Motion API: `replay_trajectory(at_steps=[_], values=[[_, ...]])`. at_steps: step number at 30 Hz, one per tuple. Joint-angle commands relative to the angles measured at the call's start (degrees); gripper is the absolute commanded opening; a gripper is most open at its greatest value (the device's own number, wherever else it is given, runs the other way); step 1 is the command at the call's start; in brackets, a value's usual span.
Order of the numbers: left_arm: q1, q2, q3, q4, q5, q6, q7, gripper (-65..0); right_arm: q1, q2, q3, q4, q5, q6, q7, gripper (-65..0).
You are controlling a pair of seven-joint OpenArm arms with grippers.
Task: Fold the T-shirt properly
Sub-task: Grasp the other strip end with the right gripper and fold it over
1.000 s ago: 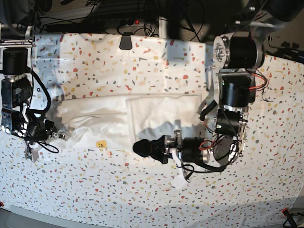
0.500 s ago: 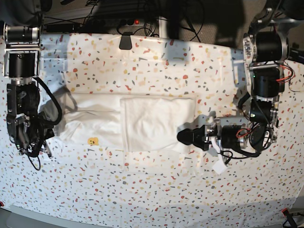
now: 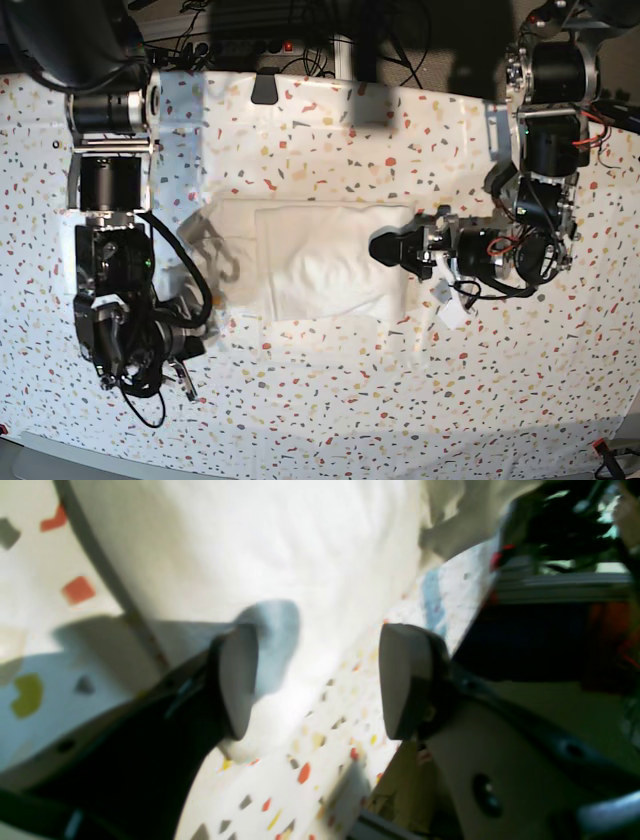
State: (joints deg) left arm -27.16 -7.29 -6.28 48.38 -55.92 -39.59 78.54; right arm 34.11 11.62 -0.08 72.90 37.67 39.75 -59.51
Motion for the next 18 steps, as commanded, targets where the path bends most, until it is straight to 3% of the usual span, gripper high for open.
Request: replay_trajectory(at_steps=[1, 18], values=[[-1.73, -0.24, 0.0, 0.9, -0.94, -0.41, -0.39, -28.1, 2.71, -0.76, 0.11, 1.14, 0.31, 0.25, -0.37, -65.0], [-2.4, -0.5, 0.0, 0.9, -1.11, -0.41, -0.57, -28.1, 6.19, -17.44, -0.7, 1.14, 5.18, 0.25, -5.49, -65.0]])
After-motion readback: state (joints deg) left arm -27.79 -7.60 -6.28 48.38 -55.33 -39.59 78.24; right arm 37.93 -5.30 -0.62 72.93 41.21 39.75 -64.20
